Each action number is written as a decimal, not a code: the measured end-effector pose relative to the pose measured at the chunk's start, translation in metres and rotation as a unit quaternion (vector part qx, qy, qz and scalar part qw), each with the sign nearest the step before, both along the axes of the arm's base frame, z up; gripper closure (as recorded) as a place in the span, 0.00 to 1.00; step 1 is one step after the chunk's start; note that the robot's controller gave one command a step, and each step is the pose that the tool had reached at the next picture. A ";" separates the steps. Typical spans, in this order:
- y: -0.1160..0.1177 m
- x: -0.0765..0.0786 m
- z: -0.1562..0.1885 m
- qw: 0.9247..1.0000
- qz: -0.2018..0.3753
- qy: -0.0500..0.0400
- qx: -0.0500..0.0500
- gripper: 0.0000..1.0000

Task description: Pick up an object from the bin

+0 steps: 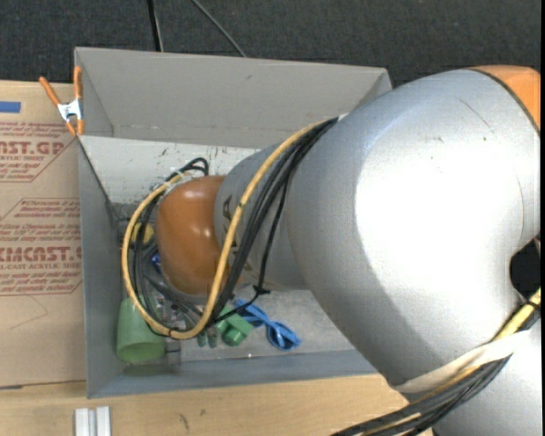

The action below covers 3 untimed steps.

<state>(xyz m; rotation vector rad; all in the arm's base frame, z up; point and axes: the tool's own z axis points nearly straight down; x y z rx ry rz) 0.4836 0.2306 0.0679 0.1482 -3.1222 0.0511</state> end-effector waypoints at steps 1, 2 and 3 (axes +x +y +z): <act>0.002 0.003 0.102 1.000 -0.003 -0.011 0.018 1.00; -0.004 0.011 0.175 1.000 -0.006 -0.011 0.019 1.00; -0.020 0.019 0.183 1.000 -0.008 -0.009 0.017 1.00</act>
Offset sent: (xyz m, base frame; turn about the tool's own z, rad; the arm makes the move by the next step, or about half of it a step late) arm 0.0016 0.0016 0.0976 0.0061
